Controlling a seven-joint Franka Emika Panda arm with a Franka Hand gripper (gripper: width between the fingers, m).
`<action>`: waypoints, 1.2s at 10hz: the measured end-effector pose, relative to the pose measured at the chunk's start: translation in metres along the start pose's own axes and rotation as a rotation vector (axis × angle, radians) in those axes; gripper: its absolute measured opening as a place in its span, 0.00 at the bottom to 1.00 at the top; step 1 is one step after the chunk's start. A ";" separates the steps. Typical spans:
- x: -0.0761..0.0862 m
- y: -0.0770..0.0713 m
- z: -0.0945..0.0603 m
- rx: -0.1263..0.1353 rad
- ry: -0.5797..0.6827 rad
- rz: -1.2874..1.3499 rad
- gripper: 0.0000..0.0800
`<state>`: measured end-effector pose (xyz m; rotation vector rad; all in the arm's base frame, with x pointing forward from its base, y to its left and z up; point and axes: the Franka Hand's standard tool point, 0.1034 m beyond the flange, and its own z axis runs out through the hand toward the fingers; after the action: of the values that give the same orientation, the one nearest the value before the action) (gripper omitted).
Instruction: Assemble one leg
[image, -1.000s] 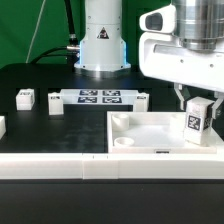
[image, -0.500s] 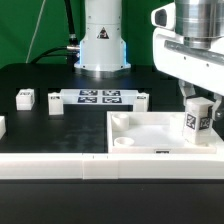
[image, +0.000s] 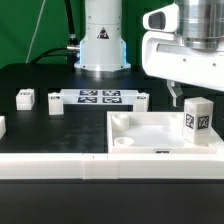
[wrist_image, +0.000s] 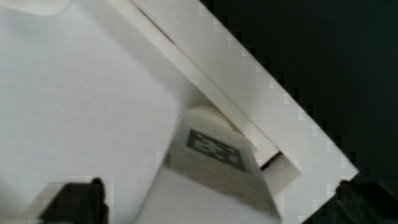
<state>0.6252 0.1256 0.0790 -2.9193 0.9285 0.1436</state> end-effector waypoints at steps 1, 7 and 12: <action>-0.002 -0.002 0.000 -0.006 0.004 -0.115 0.81; 0.002 0.001 0.001 -0.029 0.043 -0.827 0.81; 0.005 0.004 0.002 -0.030 0.041 -0.906 0.67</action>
Offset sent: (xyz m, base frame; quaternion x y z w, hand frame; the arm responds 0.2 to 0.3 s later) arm -0.0065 0.0006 0.0056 -0.0201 0.0353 -0.2220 0.9742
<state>0.6270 0.1196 0.0761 -3.0408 -0.4434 0.0350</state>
